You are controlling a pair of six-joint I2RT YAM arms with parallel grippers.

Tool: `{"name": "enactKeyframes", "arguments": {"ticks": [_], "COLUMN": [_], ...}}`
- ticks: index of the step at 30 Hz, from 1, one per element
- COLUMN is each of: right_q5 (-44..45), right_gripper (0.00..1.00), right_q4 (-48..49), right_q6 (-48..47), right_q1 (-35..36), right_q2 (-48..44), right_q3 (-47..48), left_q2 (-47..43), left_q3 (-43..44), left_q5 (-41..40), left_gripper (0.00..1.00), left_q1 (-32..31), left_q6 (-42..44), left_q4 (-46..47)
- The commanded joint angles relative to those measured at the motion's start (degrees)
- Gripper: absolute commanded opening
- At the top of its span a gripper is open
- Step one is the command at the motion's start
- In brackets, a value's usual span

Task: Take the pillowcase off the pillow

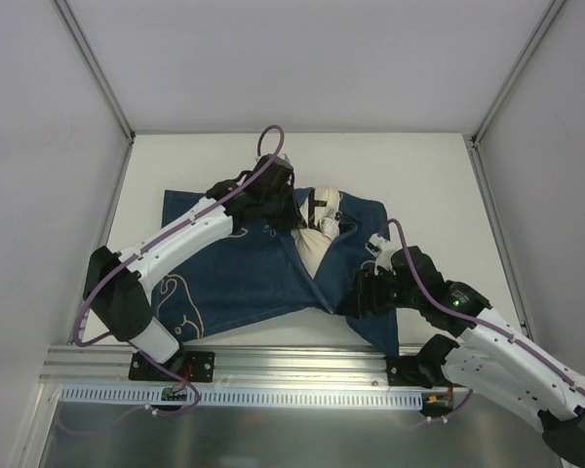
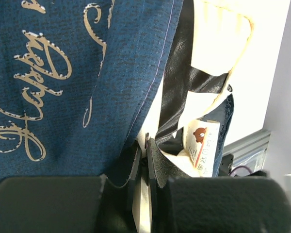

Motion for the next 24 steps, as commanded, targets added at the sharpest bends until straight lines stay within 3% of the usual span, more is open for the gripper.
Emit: {"name": "enactKeyframes", "arguments": {"ticks": [1, 4, 5, 6, 24], "right_q5": [1.9, 3.3, 4.3, 5.0, 12.2], "right_gripper": [0.54, 0.3, 0.07, 0.01, 0.01], "right_q4": [2.8, 3.4, 3.3, 2.8, -1.2], "right_q6": [1.7, 2.7, 2.8, 3.4, 11.0], "right_q1": [3.2, 5.0, 5.2, 5.2, 8.7], "right_q2": [-0.4, -1.0, -1.1, -1.2, -8.6], "right_q3": [-2.0, -3.7, -4.0, -4.1, -8.8], "left_q2": [-0.7, -0.6, -0.6, -0.6, -6.6], "left_q3": [4.0, 4.7, 5.2, 5.2, 5.4], "left_q5": [0.5, 0.8, 0.8, 0.6, 4.0], "left_gripper": [0.0, 0.0, 0.0, 0.0, 0.0], "left_q1": [1.5, 2.1, 2.2, 2.3, 17.2], "left_q6": [0.7, 0.9, 1.2, 1.1, -1.7], "left_q4": [2.8, 2.8, 2.7, 2.8, 2.4]}}
